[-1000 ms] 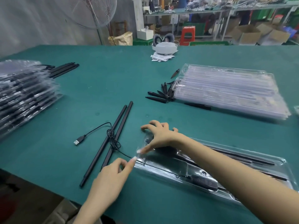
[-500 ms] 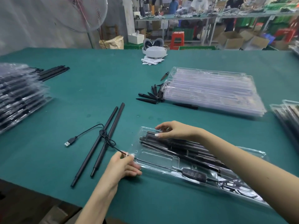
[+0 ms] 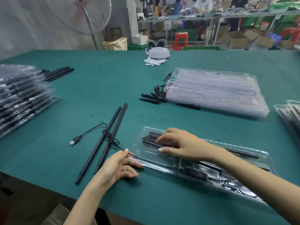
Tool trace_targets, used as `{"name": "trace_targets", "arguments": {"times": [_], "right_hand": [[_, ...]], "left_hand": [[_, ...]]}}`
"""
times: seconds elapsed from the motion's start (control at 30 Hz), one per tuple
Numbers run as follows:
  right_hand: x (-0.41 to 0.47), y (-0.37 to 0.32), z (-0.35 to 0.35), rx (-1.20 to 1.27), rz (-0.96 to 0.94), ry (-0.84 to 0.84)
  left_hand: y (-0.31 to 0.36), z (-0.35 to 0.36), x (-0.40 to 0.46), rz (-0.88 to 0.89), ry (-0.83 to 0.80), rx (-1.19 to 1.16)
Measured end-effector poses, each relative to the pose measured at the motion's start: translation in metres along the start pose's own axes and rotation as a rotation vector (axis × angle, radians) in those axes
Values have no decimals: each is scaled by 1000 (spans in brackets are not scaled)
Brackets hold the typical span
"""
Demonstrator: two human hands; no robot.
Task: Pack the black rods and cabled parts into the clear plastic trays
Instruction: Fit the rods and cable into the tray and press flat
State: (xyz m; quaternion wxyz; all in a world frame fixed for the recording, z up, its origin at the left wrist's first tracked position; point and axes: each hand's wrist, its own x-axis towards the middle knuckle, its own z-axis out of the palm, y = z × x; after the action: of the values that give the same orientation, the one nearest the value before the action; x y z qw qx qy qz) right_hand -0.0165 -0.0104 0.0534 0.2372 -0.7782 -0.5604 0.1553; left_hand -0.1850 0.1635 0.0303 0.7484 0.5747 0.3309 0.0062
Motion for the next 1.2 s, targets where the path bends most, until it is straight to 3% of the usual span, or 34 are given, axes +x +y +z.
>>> {"name": "trace_targets", "arguments": {"times": [0.3,0.5,0.67,0.83,1.03,1.2], "right_hand": [[5,-56,49,-450,-172,130],[10,-55,54,-284,-241,200],[12,-62,54,-333,-217,378],[16,-58,51,-261,-173,354],[14,-54,58,-231,-194,326],[14,-53,54,-212,-165,378]], "left_hand": [[-8,-4,-1,94,-34,-1],[-12,-4,-6,178,-4,73],[-13,-3,-4,170,-4,109],[-16,-6,-2,209,15,19],[-23,-3,0,343,166,-191],[-30,-4,-3,339,280,-45]]}}
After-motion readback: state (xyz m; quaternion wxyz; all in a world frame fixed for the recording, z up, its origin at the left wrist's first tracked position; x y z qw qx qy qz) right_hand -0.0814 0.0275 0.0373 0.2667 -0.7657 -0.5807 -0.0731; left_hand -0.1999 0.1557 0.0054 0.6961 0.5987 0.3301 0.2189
